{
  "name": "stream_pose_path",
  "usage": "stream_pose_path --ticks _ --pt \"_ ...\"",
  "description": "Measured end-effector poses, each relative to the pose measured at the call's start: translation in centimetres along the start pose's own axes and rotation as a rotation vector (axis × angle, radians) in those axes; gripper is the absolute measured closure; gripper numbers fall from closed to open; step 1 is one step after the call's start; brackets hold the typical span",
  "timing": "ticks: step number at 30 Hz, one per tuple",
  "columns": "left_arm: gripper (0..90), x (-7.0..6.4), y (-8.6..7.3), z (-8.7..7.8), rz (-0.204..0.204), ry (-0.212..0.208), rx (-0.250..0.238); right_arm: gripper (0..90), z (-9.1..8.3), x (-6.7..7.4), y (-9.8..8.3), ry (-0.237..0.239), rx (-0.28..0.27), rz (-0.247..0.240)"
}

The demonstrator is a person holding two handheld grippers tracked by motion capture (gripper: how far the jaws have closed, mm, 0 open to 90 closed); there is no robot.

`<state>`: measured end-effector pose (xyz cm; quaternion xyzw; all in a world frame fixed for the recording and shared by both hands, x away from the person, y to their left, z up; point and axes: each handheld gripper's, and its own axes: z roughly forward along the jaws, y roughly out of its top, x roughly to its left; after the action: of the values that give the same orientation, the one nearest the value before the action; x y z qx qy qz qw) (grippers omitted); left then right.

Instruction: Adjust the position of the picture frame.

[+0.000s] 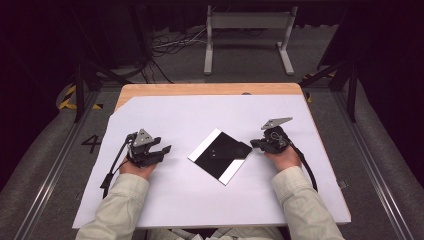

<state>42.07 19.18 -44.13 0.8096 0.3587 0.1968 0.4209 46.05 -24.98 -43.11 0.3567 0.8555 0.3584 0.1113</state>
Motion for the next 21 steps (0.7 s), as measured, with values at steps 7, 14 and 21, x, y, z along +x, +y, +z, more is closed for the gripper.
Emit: stream_pose_path --ticks 7,14,21 --pt "46.0 -0.03 0.02 -0.01 0.002 0.003 0.002 89.2 0.5 0.07 -0.2 0.012 0.02 -0.003" --pt "45.7 -0.03 0.02 -0.02 0.002 0.006 0.005 89.4 0.47 0.16 -0.2 0.011 0.025 -0.003" --pt "45.6 -0.03 0.05 -0.04 0.007 0.013 0.005 89.5 0.26 0.3 -0.15 0.044 0.054 -0.016"
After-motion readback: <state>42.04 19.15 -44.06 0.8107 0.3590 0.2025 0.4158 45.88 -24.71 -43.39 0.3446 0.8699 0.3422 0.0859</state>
